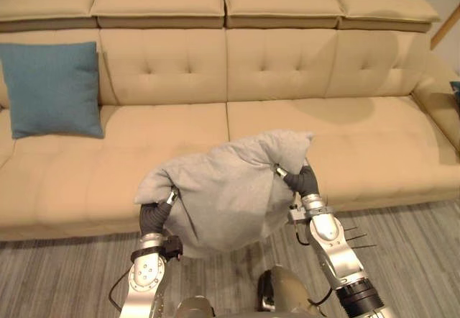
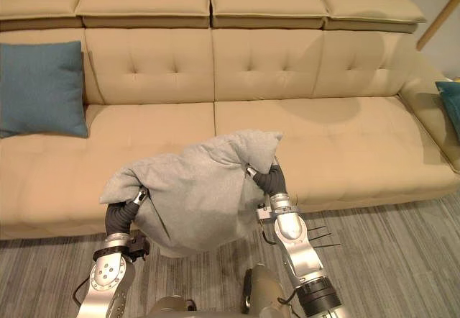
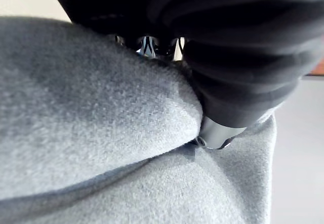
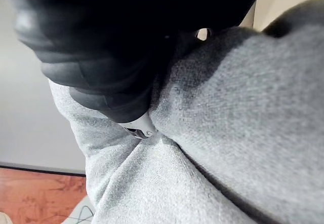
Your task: Pick up cushions and gather them together orderly.
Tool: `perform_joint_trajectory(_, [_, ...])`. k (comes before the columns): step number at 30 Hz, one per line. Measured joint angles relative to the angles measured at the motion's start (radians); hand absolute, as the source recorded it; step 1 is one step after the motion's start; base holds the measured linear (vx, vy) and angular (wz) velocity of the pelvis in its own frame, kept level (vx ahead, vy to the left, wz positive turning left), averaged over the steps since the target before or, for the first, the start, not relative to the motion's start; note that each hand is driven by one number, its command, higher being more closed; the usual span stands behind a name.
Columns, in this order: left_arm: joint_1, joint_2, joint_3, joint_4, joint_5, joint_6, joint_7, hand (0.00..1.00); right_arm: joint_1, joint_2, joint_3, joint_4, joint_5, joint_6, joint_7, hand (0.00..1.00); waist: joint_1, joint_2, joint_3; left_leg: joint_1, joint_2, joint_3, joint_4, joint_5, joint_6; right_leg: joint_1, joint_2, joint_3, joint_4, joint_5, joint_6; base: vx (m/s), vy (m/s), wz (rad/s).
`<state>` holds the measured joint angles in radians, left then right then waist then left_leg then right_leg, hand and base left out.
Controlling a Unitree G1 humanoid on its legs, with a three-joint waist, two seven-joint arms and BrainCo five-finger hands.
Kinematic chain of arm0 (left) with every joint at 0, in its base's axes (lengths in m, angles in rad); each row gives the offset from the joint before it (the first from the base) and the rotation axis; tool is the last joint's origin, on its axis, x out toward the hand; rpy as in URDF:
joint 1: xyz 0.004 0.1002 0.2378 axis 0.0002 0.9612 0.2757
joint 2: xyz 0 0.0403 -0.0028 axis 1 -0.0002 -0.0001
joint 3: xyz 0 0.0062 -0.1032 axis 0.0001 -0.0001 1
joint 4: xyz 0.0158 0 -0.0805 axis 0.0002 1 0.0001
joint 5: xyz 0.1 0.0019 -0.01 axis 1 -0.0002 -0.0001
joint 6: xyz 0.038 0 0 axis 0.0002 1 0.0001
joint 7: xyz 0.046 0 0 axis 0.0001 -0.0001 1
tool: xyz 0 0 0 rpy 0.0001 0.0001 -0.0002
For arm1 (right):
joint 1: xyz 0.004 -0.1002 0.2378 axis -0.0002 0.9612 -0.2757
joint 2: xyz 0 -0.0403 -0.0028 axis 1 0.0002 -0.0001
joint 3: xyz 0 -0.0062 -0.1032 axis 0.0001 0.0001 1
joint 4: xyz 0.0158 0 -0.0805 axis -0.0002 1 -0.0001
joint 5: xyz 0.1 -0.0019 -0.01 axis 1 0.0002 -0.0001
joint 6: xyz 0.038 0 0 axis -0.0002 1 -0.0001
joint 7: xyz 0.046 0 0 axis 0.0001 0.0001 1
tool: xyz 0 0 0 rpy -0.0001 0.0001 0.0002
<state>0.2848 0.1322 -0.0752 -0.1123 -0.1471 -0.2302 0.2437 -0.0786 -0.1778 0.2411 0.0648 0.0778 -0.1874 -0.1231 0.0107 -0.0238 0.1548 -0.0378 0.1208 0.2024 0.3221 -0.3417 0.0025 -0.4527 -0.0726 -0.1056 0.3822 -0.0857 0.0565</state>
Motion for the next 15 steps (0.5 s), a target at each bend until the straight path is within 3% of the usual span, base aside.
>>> perform_joint_trajectory(2, [0.000, 0.003, -0.003, -0.001, 0.003, 0.002, 0.000, 1.00, 0.003, -0.007, -0.001, 0.000, -0.001, 0.000, 0.000, 1.00, -0.007, -0.019, -0.010, 0.015, -0.021, -0.029, -0.003, -0.023, -0.040, 0.023, 0.002, 0.013, -0.208, 0.065, -0.008, 0.40, -0.186, 0.54])
perform_joint_trajectory(3, [-0.001, -0.007, -0.015, 0.000, 0.004, 0.011, 0.000, 1.00, 0.008, -0.018, -0.006, 0.000, -0.001, 0.001, 0.000, 1.00, -0.021, 0.006, -0.009, 0.030, -0.013, -0.060, 0.012, -0.047, -0.067, 0.031, 0.014, 0.030, -0.187, 0.183, -0.035, 0.50, -0.220, 0.60])
perform_joint_trajectory(4, [0.000, -0.014, -0.024, 0.000, 0.005, 0.013, -0.001, 1.00, 0.012, -0.030, -0.010, 0.000, -0.001, 0.002, 0.000, 1.00, -0.022, 0.031, -0.011, 0.039, 0.001, -0.067, 0.011, -0.051, -0.077, 0.031, 0.026, 0.021, -0.166, 0.201, -0.037, 0.47, -0.146, 0.37])
perform_joint_trajectory(5, [0.003, -0.036, -0.034, 0.000, 0.012, 0.015, -0.002, 1.00, 0.013, -0.043, -0.020, 0.000, -0.001, 0.010, 0.000, 1.00, -0.015, 0.074, -0.025, 0.043, 0.040, -0.087, 0.022, -0.039, -0.105, 0.031, 0.054, 0.007, -0.137, 0.174, -0.058, 0.39, -0.076, 0.05])
perform_joint_trajectory(6, [-0.003, -0.049, -0.034, 0.000, 0.013, 0.015, -0.002, 1.00, 0.013, -0.044, -0.024, -0.001, -0.002, 0.013, 0.000, 1.00, -0.010, 0.083, -0.030, 0.019, 0.059, -0.111, 0.075, -0.022, -0.134, 0.035, 0.071, -0.002, -0.131, 0.160, -0.072, 0.49, -0.126, -0.05])
perform_joint_trajectory(7, [-0.025, -0.049, -0.034, 0.009, 0.013, 0.015, -0.005, 1.00, 0.016, -0.044, -0.038, -0.001, -0.003, 0.013, 0.001, 1.00, -0.003, 0.085, -0.029, -0.046, 0.086, -0.136, 0.225, 0.023, -0.168, 0.060, 0.090, -0.013, -0.137, 0.144, -0.091, 0.47, -0.158, -0.06])
perform_joint_trajectory(9, [-0.052, -0.052, -0.038, 0.039, 0.012, 0.015, -0.025, 1.00, 0.028, -0.048, -0.051, -0.005, -0.003, 0.016, -0.001, 1.00, 0.006, 0.088, -0.026, -0.154, 0.133, -0.135, 0.500, 0.130, -0.148, 0.146, 0.112, -0.022, -0.194, 0.131, -0.110, 0.54, -0.154, -0.04])
perform_joint_trajectory(10, [-0.054, -0.047, -0.044, 0.057, 0.012, 0.015, -0.032, 1.00, 0.040, -0.045, -0.061, -0.023, -0.003, 0.017, -0.003, 1.00, 0.006, 0.089, -0.023, -0.221, 0.171, -0.104, 0.655, 0.114, -0.126, 0.228, 0.123, -0.019, -0.246, 0.127, -0.116, 0.42, -0.073, -0.03])
perform_joint_trajectory(13, [-0.068, -0.044, -0.050, 0.077, 0.011, 0.015, -0.052, 1.00, 0.047, -0.043, -0.083, -0.085, -0.003, 0.016, -0.006, 1.00, 0.015, 0.088, -0.023, -0.320, 0.190, -0.033, 0.650, 0.073, -0.066, 0.298, 0.112, -0.003, -0.292, 0.119, -0.116, 0.32, 0.013, -0.10])
perform_joint_trajectory(15, [-0.081, -0.044, -0.050, 0.087, 0.011, 0.016, -0.067, 1.00, 0.040, -0.043, -0.094, -0.093, -0.006, 0.009, -0.008, 1.00, 0.018, 0.090, -0.021, -0.360, 0.174, -0.030, 0.524, 0.072, -0.063, 0.310, 0.093, 0.000, -0.301, 0.112, -0.105, 0.21, 0.112, -0.18])
